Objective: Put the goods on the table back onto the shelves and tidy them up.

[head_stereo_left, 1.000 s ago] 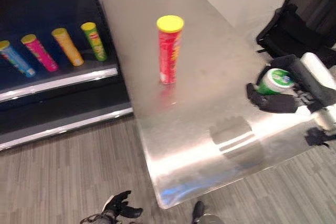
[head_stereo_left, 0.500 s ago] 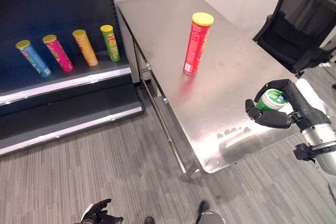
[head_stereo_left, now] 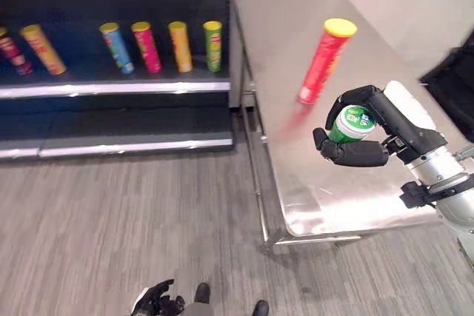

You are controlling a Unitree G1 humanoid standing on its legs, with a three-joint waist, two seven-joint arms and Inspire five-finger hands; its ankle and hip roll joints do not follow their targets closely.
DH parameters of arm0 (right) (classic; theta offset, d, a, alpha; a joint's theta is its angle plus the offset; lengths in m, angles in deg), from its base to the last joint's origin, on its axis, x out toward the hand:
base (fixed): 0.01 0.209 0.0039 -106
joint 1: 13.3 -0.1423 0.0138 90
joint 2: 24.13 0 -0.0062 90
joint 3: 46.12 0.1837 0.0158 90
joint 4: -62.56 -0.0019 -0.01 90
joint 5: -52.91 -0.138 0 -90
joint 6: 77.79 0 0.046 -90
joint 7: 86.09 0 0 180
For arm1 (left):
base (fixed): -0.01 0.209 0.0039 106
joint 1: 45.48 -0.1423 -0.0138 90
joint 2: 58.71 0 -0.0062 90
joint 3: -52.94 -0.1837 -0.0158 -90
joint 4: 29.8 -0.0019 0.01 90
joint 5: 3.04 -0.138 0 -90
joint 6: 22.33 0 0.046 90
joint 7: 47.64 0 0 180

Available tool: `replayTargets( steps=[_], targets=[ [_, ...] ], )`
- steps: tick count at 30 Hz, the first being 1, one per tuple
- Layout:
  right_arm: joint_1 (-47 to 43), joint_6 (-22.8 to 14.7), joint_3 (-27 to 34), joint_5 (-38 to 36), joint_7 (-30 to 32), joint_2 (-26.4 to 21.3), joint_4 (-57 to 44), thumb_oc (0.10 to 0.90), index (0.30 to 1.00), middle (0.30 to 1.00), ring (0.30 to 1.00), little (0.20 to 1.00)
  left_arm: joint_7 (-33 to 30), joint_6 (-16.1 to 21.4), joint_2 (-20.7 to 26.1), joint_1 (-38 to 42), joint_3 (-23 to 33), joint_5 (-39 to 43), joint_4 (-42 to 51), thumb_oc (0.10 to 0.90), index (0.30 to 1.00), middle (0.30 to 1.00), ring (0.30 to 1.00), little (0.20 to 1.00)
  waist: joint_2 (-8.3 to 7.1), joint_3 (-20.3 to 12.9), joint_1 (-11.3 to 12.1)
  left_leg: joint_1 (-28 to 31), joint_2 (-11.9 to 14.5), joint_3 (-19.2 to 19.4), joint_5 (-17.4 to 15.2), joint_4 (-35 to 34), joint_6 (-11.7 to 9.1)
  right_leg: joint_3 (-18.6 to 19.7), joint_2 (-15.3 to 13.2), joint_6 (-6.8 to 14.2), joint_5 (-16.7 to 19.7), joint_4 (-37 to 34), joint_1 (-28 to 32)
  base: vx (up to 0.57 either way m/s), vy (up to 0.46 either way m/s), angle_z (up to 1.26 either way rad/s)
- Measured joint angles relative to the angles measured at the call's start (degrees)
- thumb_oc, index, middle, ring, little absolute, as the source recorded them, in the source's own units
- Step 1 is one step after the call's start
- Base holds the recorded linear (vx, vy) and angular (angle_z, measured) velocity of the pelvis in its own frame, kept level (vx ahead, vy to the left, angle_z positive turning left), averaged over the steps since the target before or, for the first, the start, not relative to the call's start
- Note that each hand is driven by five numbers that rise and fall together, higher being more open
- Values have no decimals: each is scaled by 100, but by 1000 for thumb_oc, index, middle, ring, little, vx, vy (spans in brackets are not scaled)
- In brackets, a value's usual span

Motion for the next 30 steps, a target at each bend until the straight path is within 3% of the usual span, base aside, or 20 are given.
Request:
replayTargets(
  steps=[2, 4, 5, 6, 7, 9, 10, 11, 13, 15, 17, 18, 19, 21, 22, 23, 25, 27, 30],
  targets=[
    [-148, 0, -124, -1, 2, 102, -12, 400, 300, 300, 300, 300, 0, -2, 32, -37, 71, 28, -179, 800, 900, 900, 900, 900, -53, 30, -21, 17, 173, 48, -52, -12, 16, 11, -105, -30, -9, -2, 0, 48, 156, 0],
    [-233, -4, -231, -3, 3, 154, -8, 400, 300, 300, 300, 300, -48, 0, 154, 12, 252, 216, -285, 800, 900, 900, 900, 900, -160, 89, -45, -79, 589, -124, 47, -48, -160, 16, -212, -40, -14, -6, 0, 107, 227, 0],
    [-222, -7, -229, -3, 5, 151, 5, 400, 300, 300, 300, 300, -84, -2, 338, 46, 234, 216, -278, 800, 900, 900, 900, 900, -198, 133, -70, -168, 1066, -121, 111, -199, -262, 33, -280, 36, -9, -11, 40, 199, 416, 10],
    [-167, -44, -196, -3, 23, 150, 44, 400, 300, 300, 300, 300, -99, -2, 398, 110, 202, 212, -295, 800, 900, 900, 900, 900, -192, 153, -110, -260, 1226, -47, 110, -236, -280, -30, -339, 167, -37, -17, 101, 329, 661, 21],
    [-114, -24, -142, 5, 26, 128, 87, 400, 300, 300, 300, 300, -122, -13, 460, 74, 163, 207, -283, 800, 900, 900, 900, 900, -44, 125, -223, -324, 1414, 272, 176, -406, -334, -114, -408, 515, -13, -16, 234, 190, 377, 23],
    [317, -23, 253, 55, 25, 76, -36, 400, 300, 300, 300, 300, -116, -5, 320, 25, -17, 198, -250, 800, 900, 900, 900, 900, 221, 61, -253, -247, 1209, 334, 260, -242, -323, -136, -594, 842, 17, -14, 443, 172, 345, 12],
    [417, -8, 253, 67, 35, 439, -3, 400, 300, 300, 300, 300, -123, -14, 357, -18, -9, 178, -255, 800, 900, 900, 900, 900, -57, 25, -288, -255, 842, 308, 384, -247, -379, -103, -929, 919, 6, -5, 522, 214, 444, 30],
    [505, 14, 256, 96, 27, 466, -42, 400, 300, 300, 300, 300, -156, -12, 424, 14, -16, 105, -265, 800, 900, 900, 900, 900, -250, -38, -389, -248, 473, 319, 339, -257, -221, -86, -1281, 865, 93, 43, 508, 227, 484, 50],
    [435, 82, 266, 188, 34, 575, -47, 400, 300, 300, 300, 300, -171, -14, 441, 280, -56, -25, -320, 800, 900, 900, 900, 900, -346, -52, -407, -321, -87, 312, 198, -121, 99, 42, -1817, 671, 414, 311, 421, 177, 452, 46],
    [280, 117, 99, 297, 44, 699, -46, 400, 300, 300, 300, 300, -166, -1, 464, 395, -86, -33, -235, 800, 900, 900, 900, 900, -246, -72, -302, -165, -370, 372, 65, -151, 385, 160, -2185, 678, 789, 856, 241, 130, 456, 16],
    [144, 137, -37, 413, 54, 701, -40, 400, 300, 300, 300, 300, -181, -2, 505, 470, -87, -33, -224, 800, 900, 900, 900, 900, -165, -30, -169, 26, -557, 496, -21, -188, 593, 272, -2440, 922, 1136, 1427, 45, 110, 298, 4],
    [85, 132, -149, 453, 121, 715, -34, 400, 300, 300, 300, 300, -201, -2, 545, 485, -77, -35, -189, 800, 900, 900, 900, 900, -79, -20, -171, 192, -567, 481, -68, -248, 692, 219, -2571, 926, 965, 2034, -197, 189, 389, 6],
    [71, 119, -220, 468, 140, 711, -36, 400, 300, 300, 300, 300, -220, -2, 592, 499, -66, -35, -186, 800, 900, 900, 900, 900, -39, -25, -149, 266, -588, 481, -146, -234, 807, 341, -2474, 1053, 681, 2105, -265, 117, 258, 8],
    [14, 90, -274, 508, 146, 607, -63, 400, 300, 300, 300, 300, -234, -19, 657, 559, -121, -34, -201, 800, 900, 900, 900, 900, 112, 42, -197, 461, -558, 306, -250, -370, 1053, 741, -1958, 841, 21, 2628, -675, 92, 144, 18],
    [50, 98, -266, 517, 151, 576, -74, 400, 300, 300, 300, 300, -227, -23, 642, 532, -70, -34, -208, 800, 900, 900, 900, 900, 207, 78, -314, 600, -508, 267, -153, -480, 945, 828, -1591, 780, -236, 2641, -749, 212, 166, 35],
    [9, 118, -275, 523, 155, 476, -63, 400, 300, 300, 300, 300, -210, -3, 602, 463, -75, -34, -192, 800, 900, 900, 900, 900, 200, 77, -399, 792, -617, 235, -249, -573, 1075, 676, -1383, 832, -328, 2366, -1006, 204, 166, 24],
    [-57, 104, -273, 517, 185, 512, -69, 400, 300, 300, 300, 300, -237, -27, 535, 450, -63, -33, -235, 800, 900, 900, 900, 900, 227, 94, -478, 880, -551, 221, -238, -625, 1047, 660, -950, 787, -287, 1730, -1227, 139, 65, 18],
    [-77, 108, -273, 517, 197, 411, -42, 400, 300, 300, 300, 300, -194, -37, 478, 446, -155, -36, -241, 800, 900, 900, 900, 900, 142, 77, -587, 908, -583, 155, -277, -625, 1015, 661, -720, 698, -66, 1325, -1537, 201, 82, 27],
    [-87, 103, -266, 517, 264, 407, 11, 400, 300, 300, 300, 300, -181, -116, 258, 579, -308, -133, -328, 800, 900, 900, 900, 900, 82, 90, -801, 941, -564, -226, -445, -629, 1047, 1153, -204, 823, 432, 438, -1723, 184, 27, 51]
  ],
)
